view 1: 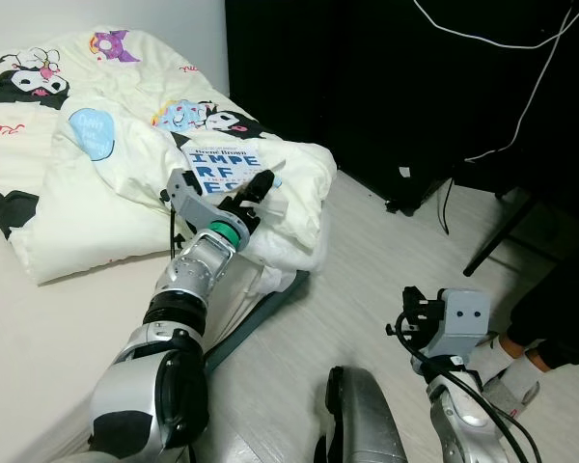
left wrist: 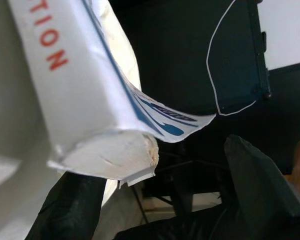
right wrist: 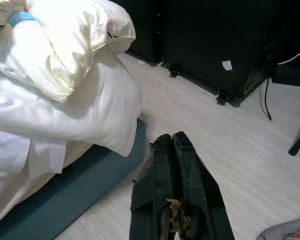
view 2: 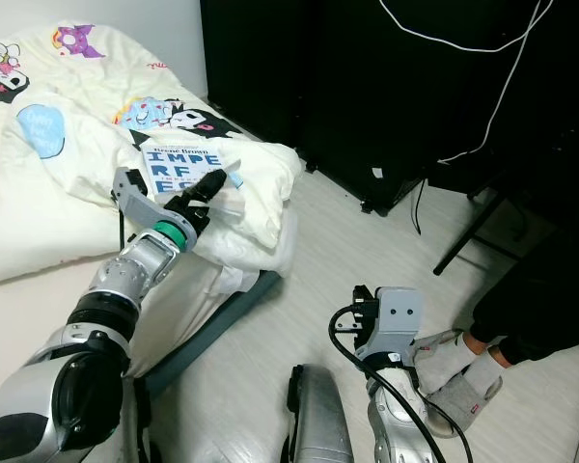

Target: Clean up the room

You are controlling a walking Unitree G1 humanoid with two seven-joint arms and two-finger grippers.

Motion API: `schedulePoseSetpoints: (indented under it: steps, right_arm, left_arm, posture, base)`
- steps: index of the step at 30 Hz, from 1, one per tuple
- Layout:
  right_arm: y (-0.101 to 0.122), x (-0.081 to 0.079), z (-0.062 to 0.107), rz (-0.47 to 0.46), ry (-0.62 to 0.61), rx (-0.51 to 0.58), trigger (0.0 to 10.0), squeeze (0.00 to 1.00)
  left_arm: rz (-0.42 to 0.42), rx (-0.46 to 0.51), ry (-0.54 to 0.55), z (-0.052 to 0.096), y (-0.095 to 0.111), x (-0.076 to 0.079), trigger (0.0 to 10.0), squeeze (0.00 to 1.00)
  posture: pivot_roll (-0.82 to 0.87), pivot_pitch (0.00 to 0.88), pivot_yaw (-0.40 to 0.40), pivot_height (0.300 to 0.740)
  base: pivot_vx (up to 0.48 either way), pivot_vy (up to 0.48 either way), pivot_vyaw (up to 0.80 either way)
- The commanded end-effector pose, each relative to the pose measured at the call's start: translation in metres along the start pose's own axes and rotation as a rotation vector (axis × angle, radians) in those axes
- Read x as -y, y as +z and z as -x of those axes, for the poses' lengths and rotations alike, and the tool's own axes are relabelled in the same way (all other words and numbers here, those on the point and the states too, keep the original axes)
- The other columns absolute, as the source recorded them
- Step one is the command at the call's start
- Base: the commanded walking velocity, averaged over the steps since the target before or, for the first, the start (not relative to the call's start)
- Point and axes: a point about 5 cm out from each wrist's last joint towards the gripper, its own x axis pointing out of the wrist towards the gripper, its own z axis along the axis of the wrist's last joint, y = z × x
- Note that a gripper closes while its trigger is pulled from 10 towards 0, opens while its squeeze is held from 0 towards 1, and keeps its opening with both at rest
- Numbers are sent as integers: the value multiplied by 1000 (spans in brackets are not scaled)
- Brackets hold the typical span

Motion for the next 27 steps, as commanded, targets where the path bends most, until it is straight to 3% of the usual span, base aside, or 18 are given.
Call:
schedulePoseSetpoints:
  steps: [1, 3, 4, 6, 13, 19, 20, 24, 25, 27]
  right_arm:
    - [-5, 3, 5, 6, -12, -24, 10000, 0]
    - [-6, 2, 4, 7, -7, -25, 10000, 0]
    - [-5, 1, 4, 9, -3, -25, 10000, 0]
    - [-5, 1, 4, 10, -1, -24, 10000, 0]
    - [-6, 1, 6, 11, -2, -28, 10000, 0]
    - [-7, 0, 7, 10, -1, -33, 10000, 0]
    - [-7, -1, 6, 9, 3, -33, 10000, 0]
    - [-7, -2, 6, 10, 7, -32, 10000, 0]
    - [-7, -2, 6, 11, 8, -31, 10000, 0]
    - [-7, -2, 6, 12, 9, -31, 10000, 0]
  left_arm:
    - [21, -22, -11, -1, -5, 1, 10000, 0]
    - [42, -17, 17, -2, -9, -1, 10000, 0]
    - [31, -8, 109, -3, -15, -5, 10000, 0]
    - [9, 1, 179, -4, -19, -8, 10000, 0]
    - [43, 3, 239, -4, -19, -12, 10000, 0]
    - [66, 57, 333, -3, -5, -16, 10000, 0]
    - [3, 111, 470, 0, 4, -23, 10000, 0]
    - [-34, 149, 548, 3, 8, -28, 9686, 0]
    - [-5, 153, 556, 4, 7, -30, 3804, 0]
    - [18, 154, 561, 4, 6, -31, 3804, 0]
  posture:
    - [-106, 155, -7, 571]
    - [-106, 155, -7, 571]
    - [-110, 159, -11, 571]
    - [-110, 159, -11, 571]
    - [-110, 159, -11, 571]
    - [-114, 165, -6, 571]
    - [-114, 165, -6, 571]
    - [-120, 166, -9, 571]
    - [-120, 166, -9, 571]
    - [-120, 166, -9, 571]
  base:
    - [0, 0, 0]
    - [0, 0, 0]
    - [0, 0, 0]
    - [0, 0, 0]
    - [0, 0, 0]
    - [0, 0, 0]
    - [0, 0, 0]
    - [0, 0, 0]
    - [0, 0, 0]
    - [0, 0, 0]
